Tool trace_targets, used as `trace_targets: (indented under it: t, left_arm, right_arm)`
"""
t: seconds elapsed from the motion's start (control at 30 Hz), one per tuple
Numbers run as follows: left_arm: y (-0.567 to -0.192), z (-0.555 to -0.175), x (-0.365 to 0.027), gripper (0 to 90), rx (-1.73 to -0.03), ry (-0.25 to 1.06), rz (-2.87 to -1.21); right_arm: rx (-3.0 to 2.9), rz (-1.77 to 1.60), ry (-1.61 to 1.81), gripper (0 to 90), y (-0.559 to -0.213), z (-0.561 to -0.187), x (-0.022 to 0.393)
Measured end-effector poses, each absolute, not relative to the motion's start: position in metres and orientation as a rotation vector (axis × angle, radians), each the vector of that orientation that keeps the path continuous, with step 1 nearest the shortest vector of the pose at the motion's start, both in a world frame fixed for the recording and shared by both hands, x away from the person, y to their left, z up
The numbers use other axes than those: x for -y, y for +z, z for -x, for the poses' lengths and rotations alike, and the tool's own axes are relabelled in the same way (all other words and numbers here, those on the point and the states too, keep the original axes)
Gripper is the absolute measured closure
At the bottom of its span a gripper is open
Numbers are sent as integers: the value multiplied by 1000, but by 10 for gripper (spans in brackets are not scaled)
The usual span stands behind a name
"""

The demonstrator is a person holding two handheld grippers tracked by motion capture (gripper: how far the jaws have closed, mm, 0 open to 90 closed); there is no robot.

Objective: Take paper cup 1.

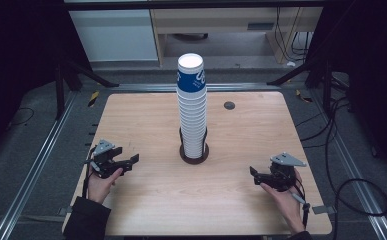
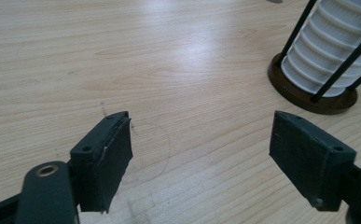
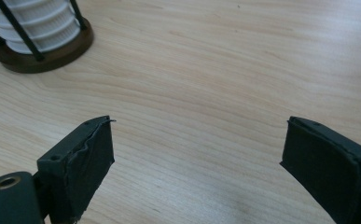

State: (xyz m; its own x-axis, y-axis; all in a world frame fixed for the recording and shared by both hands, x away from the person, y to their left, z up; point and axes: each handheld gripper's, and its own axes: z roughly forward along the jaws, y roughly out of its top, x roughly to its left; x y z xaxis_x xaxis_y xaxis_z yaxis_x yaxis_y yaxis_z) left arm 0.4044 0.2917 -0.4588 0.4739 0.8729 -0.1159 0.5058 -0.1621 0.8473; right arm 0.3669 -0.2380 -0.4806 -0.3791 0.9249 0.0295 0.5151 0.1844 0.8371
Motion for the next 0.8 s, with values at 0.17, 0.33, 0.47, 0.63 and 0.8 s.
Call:
trace_targets:
  t: [0.17,0.33,0.47,0.63,0.8]
  left_arm:
    - [-458,-402,-288,232,-1142,497,-1830]
    - [-458,-401,-285,246,-1131,477,-1848]
    - [-456,-399,-283,248,-1104,471,-1855]
    - [-455,-399,-280,246,-1092,471,-1874]
    - [-454,-397,-279,241,-1085,471,-1879]
  right_arm:
    - [-1964,-1291,1183,95,-473,-364,235]
    - [-1937,-1217,1266,118,-460,-360,229]
    - [-1922,-1193,1311,120,-446,-363,228]
    - [-1888,-1159,1357,120,-427,-368,225]
    - [-1855,-1092,1421,105,-394,-375,215]
